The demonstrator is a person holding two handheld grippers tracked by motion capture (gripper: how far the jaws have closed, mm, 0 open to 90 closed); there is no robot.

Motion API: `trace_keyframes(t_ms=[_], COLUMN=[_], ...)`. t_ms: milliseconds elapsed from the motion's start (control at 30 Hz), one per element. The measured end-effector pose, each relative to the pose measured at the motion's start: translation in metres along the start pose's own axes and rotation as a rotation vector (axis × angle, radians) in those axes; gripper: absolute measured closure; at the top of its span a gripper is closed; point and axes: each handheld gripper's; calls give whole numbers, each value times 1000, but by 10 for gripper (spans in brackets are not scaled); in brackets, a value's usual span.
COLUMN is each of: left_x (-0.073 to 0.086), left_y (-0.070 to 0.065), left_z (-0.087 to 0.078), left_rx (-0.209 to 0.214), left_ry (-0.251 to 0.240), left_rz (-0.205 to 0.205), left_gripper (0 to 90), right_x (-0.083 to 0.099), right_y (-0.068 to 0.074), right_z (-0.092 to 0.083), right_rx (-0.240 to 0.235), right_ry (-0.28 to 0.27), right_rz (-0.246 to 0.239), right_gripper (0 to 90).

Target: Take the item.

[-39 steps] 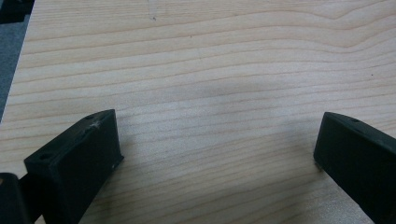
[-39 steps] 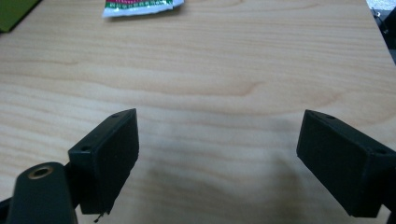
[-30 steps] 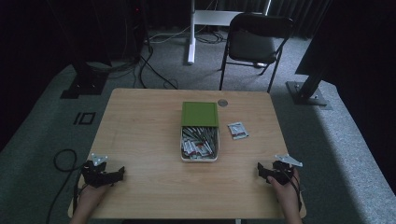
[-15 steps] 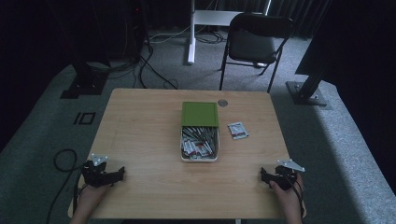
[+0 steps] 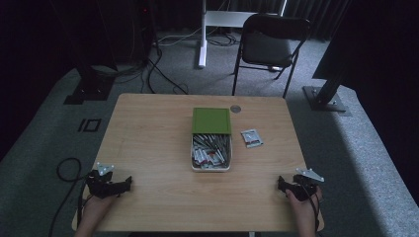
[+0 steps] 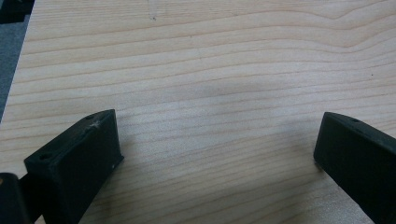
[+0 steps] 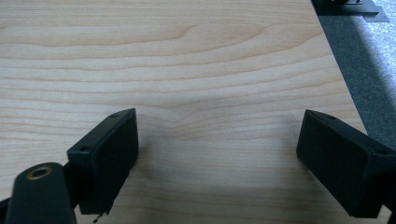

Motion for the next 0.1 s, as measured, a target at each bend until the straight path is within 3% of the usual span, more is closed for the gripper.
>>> trace_keyframes(t_ms=[100], left_x=[0], left_y=[0], left_z=[0], left_rx=[0], left_ry=[0], left_rz=[1], left_gripper=[13], right_x=[0], right_y=[0], right_z=[0], right_rx=[0], right_ry=[0], right_rz=[0], right_gripper=[128])
Point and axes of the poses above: each handheld gripper's, and its own axes: z roughly forward along the jaws, x roughly out of its underside, y roughly to its left, and after that the axes turned 3 degrees about -x, right-handed
